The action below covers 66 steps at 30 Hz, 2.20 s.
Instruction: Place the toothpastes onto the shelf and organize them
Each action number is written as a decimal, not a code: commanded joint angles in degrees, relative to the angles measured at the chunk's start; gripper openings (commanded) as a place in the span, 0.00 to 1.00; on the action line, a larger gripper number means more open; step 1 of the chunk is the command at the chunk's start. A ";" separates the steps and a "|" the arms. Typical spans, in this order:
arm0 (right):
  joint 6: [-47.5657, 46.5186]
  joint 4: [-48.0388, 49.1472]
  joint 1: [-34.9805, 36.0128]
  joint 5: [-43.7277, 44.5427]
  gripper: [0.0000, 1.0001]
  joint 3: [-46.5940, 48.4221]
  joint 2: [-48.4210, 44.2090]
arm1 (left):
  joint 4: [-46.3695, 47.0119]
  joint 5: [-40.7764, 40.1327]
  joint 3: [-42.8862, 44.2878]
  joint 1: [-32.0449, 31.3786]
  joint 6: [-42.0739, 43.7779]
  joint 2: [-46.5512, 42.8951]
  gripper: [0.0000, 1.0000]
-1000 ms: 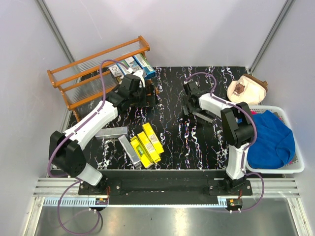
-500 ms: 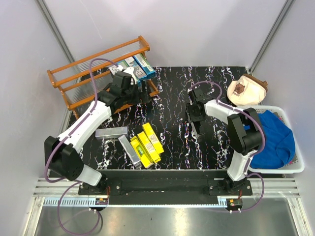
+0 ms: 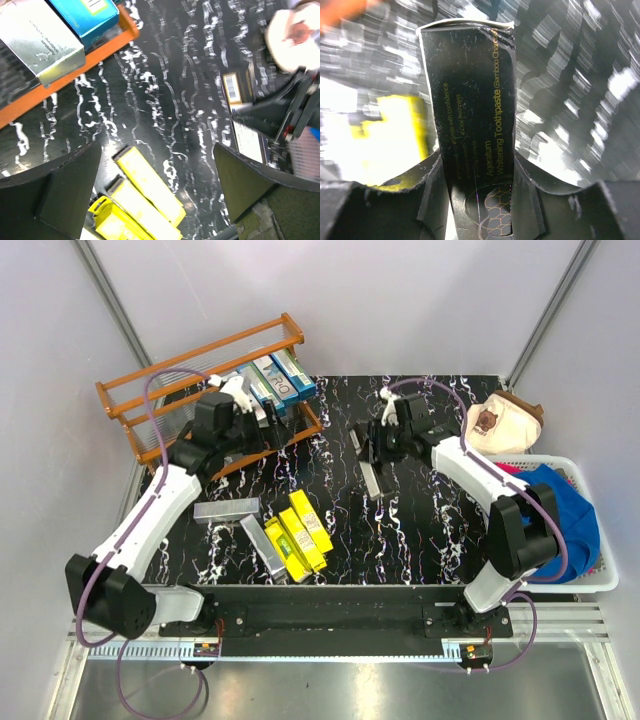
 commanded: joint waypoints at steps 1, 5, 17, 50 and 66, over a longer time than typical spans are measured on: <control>6.59 12.34 0.02 -18.65 0.36 5.75 -3.64 | 13.21 15.34 -5.65 2.58 -2.38 -4.67 0.99; 16.69 27.27 0.11 -32.54 0.36 6.10 -2.85 | 22.27 26.36 -8.38 3.20 -5.28 -5.81 0.99; 44.58 62.81 2.13 -47.60 0.37 4.00 2.60 | 39.41 36.22 -12.60 3.20 -13.55 -5.72 0.99; 44.32 63.26 7.75 -50.24 0.52 0.74 1.46 | 60.33 37.72 -15.41 5.21 -27.17 -3.17 0.30; 19.88 18.87 7.84 -7.63 0.94 9.80 -9.59 | 65.17 40.17 -18.14 15.32 -34.64 -5.90 0.27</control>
